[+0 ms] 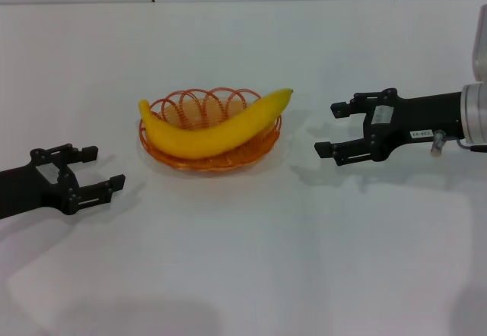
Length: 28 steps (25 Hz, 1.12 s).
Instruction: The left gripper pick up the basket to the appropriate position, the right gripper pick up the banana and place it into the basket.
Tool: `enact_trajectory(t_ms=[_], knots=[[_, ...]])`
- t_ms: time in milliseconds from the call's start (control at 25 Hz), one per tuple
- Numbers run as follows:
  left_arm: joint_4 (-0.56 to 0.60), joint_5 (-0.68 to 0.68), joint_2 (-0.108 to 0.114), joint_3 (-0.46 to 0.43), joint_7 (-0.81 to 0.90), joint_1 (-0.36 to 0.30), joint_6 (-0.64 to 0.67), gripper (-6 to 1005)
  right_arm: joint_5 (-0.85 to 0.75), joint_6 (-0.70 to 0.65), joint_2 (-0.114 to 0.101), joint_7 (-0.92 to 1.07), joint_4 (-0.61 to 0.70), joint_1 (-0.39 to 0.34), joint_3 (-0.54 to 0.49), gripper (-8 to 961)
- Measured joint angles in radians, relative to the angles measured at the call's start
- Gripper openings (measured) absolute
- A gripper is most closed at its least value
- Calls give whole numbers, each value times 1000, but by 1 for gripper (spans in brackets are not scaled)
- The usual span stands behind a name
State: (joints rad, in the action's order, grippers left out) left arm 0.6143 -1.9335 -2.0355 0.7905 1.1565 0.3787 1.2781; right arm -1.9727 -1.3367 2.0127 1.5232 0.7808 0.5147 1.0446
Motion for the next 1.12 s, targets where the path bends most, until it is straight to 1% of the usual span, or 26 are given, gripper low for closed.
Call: enact_trajectory(t_ms=[360,760,1120], knots=[[3,20,-3,0,-18,0,8,753,0,1,1,0,0,1,0,854],[29,94,-6,3,-64,-7,105,752,7,-6,5,-2,9,4,0,854],[26,92,-4,2,-68,-3,103,752,-14,1,7,-10,-18,14,1,854]])
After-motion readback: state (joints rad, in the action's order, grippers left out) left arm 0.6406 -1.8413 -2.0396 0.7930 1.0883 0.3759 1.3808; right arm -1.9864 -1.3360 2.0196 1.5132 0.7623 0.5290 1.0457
